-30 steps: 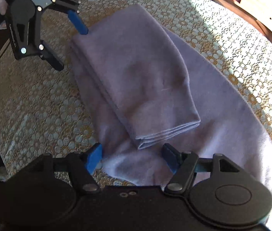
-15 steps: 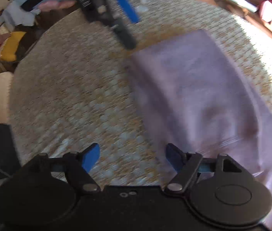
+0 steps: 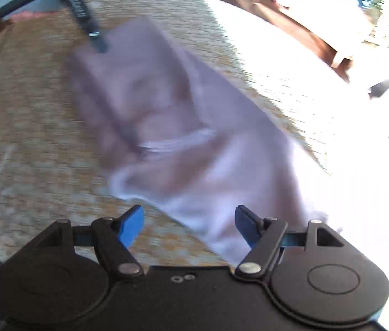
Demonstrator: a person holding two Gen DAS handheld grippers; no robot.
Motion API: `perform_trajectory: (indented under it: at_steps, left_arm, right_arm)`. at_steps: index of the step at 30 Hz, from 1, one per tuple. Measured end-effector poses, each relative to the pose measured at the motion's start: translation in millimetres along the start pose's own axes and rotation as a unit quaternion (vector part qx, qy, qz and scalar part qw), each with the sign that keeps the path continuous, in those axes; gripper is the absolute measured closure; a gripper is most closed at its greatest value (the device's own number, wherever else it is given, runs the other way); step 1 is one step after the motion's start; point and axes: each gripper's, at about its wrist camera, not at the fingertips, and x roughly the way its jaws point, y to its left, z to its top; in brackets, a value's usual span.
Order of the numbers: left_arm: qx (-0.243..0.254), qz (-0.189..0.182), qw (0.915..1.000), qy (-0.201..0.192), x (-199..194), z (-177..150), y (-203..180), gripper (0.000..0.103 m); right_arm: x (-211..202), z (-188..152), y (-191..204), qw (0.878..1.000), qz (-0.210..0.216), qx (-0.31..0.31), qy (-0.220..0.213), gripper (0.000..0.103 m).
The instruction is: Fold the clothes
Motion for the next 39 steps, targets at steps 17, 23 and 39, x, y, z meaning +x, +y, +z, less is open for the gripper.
perform_trajectory:
  at_steps: [17,23,39]
  left_arm:
    - [-0.047,0.046,0.9979,-0.001,4,9,-26,0.038]
    - [-0.017,0.074,0.9971,0.003,-2,14,-47,0.034]
    - [0.007,0.147,0.9880,-0.046,-59,29,-58,0.034]
  right_arm:
    - [-11,-49,-99,0.983,-0.036,0.181,0.006,0.000]
    - [-2,-75,-146,0.938,-0.019,0.344,0.041,0.000]
    - [28,-114,-171,0.824,0.048,0.562,0.058,0.000]
